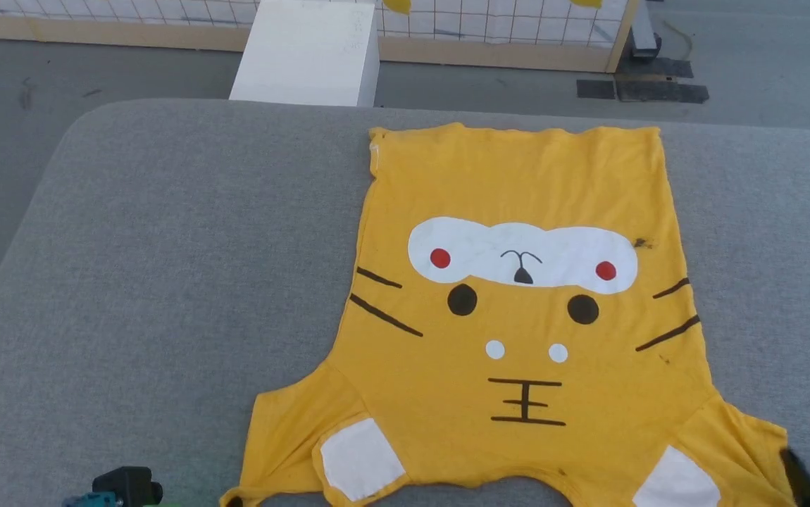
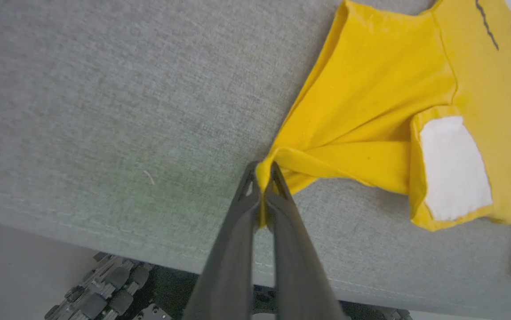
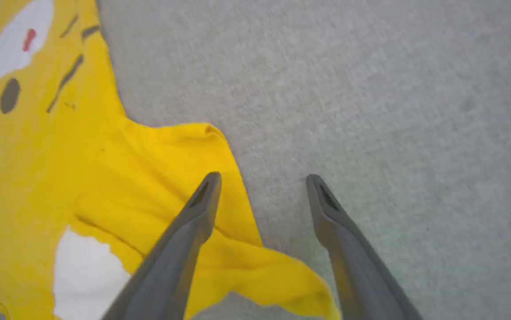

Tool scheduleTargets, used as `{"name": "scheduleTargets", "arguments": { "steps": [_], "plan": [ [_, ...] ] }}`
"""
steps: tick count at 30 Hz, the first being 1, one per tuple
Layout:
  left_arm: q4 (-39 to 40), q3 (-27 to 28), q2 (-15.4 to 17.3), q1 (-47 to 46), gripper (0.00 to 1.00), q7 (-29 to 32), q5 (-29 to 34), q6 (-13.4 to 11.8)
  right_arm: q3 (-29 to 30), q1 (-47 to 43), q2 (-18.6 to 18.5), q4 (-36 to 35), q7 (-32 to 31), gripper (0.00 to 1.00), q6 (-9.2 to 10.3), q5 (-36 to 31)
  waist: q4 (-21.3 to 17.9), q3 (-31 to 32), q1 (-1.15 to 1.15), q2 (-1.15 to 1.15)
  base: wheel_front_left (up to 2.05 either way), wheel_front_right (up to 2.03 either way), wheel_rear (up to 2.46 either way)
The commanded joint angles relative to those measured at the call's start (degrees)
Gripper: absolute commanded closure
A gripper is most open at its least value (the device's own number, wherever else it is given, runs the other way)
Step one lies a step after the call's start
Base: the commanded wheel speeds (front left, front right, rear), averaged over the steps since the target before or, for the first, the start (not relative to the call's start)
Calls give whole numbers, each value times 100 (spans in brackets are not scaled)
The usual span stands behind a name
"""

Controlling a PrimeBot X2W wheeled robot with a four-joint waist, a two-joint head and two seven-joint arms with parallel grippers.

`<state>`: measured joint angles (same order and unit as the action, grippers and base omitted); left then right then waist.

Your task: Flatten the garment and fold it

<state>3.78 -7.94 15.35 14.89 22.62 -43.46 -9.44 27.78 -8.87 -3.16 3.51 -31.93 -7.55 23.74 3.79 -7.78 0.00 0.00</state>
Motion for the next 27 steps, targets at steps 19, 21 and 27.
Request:
{"name": "scheduleTargets", "arguments": {
  "steps": [19, 21, 27],
  "plan": [
    [519, -320, -124, -791, 100, -131, 109, 249, -788, 3914, -783, 1446, 1546, 0, 6, -843, 670, -996, 0, 0, 0, 0, 0],
    [613, -384, -160, -885, 100, -143, 129, 278, -809, 4372, -946, 1854, 1416, 0, 6, -1003, 818, -1196, 0, 0, 0, 0, 0],
    [829, -618, -308, -1149, 100, -225, 197, 400, -559, 5522, -1316, 2761, 766, 0, 6, -1557, 1275, -1747, 0, 0, 0, 0, 0]
  ]
}}
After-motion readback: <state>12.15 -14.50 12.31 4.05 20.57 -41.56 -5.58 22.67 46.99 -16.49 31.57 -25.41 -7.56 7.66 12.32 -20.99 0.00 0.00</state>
